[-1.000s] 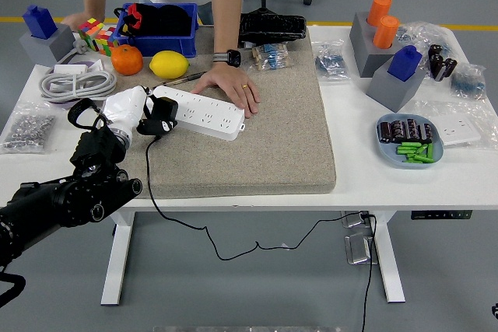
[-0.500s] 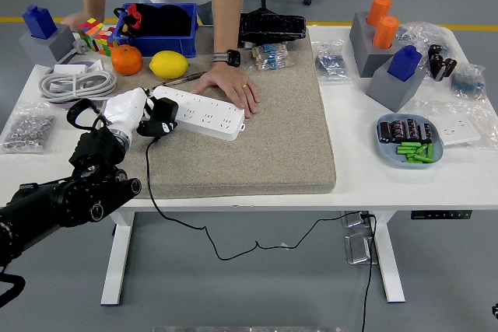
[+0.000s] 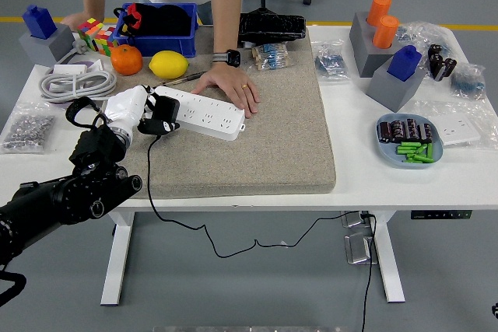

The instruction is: Press the white button,pick up the black plug,place it near the board,insert it into the board

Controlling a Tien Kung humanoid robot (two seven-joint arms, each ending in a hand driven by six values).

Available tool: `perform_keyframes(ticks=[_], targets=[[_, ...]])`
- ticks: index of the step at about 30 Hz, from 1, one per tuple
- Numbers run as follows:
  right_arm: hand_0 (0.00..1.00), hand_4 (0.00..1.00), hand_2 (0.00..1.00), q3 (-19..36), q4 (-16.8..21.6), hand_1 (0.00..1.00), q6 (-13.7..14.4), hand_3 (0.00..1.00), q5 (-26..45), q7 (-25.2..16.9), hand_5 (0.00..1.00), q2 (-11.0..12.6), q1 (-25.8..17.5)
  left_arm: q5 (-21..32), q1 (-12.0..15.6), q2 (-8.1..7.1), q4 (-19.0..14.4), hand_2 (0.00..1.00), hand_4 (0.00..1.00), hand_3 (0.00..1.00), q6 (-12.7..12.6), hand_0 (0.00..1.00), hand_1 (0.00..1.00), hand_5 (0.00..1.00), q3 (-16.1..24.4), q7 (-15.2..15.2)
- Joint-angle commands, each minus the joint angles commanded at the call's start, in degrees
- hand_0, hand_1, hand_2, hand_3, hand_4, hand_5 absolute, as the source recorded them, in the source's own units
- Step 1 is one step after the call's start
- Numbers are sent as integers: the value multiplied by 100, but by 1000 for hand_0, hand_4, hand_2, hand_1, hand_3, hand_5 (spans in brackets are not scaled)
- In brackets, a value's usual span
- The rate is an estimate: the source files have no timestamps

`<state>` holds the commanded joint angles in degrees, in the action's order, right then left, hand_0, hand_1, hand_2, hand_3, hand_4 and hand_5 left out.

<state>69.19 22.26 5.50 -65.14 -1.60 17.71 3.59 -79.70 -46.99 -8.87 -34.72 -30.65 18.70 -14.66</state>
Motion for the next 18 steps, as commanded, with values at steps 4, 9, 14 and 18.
perform_keyframes(ticks=[4,9,14,18], targets=[[684,677,555,16,1,576,2,575,-2,-1,220,0,1,6,-11,-4,0,577,966,642,4,615,663,242,-10,-7],[684,677,555,17,-1,576,1,575,-4,-2,220,-3,2,11,-18,-4,0,576,964,643,9,616,664,251,-9,-13],[684,677,555,21,0,575,-2,575,-7,-3,218,-13,4,35,-17,-2,13,681,970,715,45,736,747,326,-27,-14],[684,677,555,19,-3,575,-2,575,-12,-3,218,-15,-1,66,-15,-2,37,681,970,715,149,736,747,326,-33,-51]])
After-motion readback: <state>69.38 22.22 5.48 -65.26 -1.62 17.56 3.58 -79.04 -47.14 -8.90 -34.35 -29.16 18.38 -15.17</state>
